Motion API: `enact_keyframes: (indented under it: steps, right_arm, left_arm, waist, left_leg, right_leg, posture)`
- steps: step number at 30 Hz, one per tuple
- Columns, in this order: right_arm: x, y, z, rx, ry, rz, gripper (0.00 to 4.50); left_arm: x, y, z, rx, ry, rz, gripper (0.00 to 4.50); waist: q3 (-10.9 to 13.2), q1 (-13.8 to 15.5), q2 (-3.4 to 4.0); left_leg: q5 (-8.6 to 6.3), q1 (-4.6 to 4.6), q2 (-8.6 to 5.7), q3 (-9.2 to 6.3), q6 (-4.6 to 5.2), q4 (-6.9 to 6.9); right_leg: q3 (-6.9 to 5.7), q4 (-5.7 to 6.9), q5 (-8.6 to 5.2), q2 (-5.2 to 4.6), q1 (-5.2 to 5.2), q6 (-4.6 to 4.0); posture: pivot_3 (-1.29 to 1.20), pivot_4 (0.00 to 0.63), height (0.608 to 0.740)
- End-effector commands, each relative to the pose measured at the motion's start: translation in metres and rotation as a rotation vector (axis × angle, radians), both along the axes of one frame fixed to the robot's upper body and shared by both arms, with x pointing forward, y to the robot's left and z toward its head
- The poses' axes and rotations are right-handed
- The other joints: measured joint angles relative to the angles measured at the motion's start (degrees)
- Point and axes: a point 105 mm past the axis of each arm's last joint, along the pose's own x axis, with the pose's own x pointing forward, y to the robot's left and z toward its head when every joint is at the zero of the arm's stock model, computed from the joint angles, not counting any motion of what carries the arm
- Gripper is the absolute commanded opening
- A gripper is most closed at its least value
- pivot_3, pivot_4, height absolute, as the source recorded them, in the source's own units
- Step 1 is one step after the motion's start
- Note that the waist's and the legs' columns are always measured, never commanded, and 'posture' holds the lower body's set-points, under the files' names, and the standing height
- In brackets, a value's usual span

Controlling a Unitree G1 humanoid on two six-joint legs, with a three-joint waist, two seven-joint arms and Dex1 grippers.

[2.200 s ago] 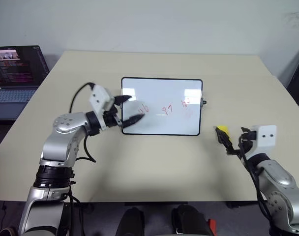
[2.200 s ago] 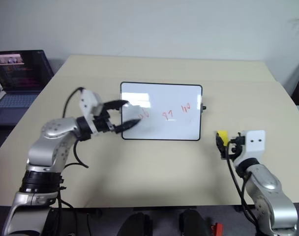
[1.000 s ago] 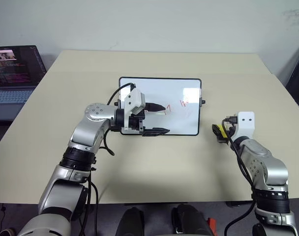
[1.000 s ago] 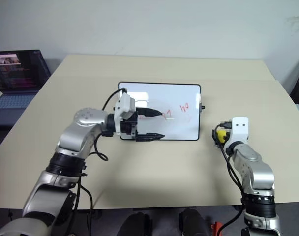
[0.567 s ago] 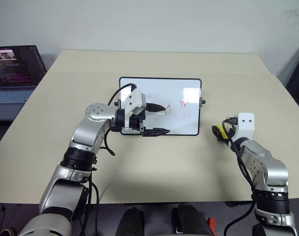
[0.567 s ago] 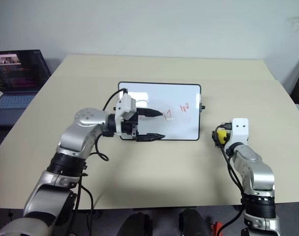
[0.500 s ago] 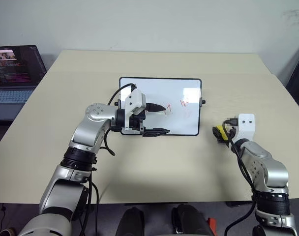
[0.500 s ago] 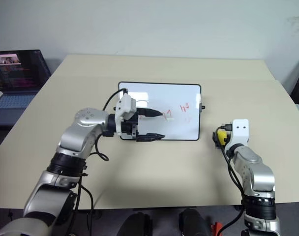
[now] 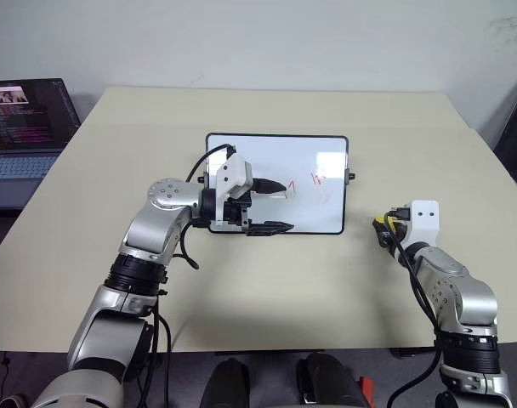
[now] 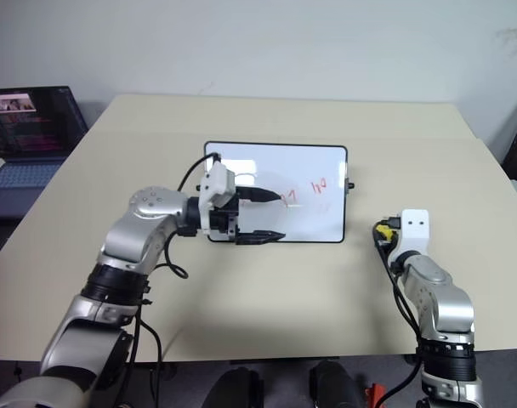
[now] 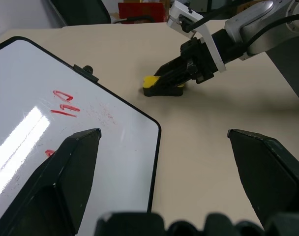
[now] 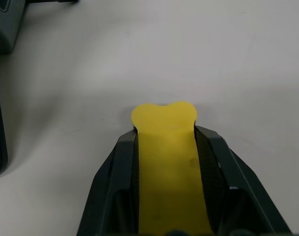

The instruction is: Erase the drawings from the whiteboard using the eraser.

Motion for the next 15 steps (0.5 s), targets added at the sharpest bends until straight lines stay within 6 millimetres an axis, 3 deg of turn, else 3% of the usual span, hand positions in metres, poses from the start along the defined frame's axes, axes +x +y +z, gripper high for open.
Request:
enact_keyframes:
  steps: [1, 6, 15]
  right_arm:
    - [0.003, -0.001, 0.008, -0.008, -0.035, -0.007, 1.26]
    - [0.002, -0.001, 0.010, -0.013, -0.049, -0.005, 1.25]
    - [-0.018, 0.016, 0.029, -0.070, -0.158, 0.107, 1.25]
  left_arm:
    - [0.000, -0.001, 0.011, -0.022, -0.044, 0.007, 4.50]
    - [0.000, 0.003, 0.008, -0.032, -0.029, 0.047, 4.50]
    - [-0.016, 0.036, 0.006, -0.034, 0.003, 0.216, 4.50]
  waist:
    - [0.0, 0.0, 0.00]
    - [0.0, 0.0, 0.00]
    - [0.0, 0.0, 0.03]
  left_leg:
    - [0.00, 0.00, 0.00, 0.00, 0.00, 0.00]
    - [0.00, 0.00, 0.00, 0.00, 0.00, 0.00]
    - [0.00, -0.01, 0.11, -0.04, 0.00, -0.02]
  right_leg:
    - [0.00, 0.00, 0.00, 0.00, 0.00, 0.00]
    - [0.00, 0.00, 0.00, 0.00, 0.00, 0.00]
    - [-0.01, 0.00, -0.01, -0.01, -0.02, 0.00]
  posture:
    - [0.00, 0.150, 0.740]
    - [0.00, 0.150, 0.740]
    - [0.00, 0.150, 0.740]
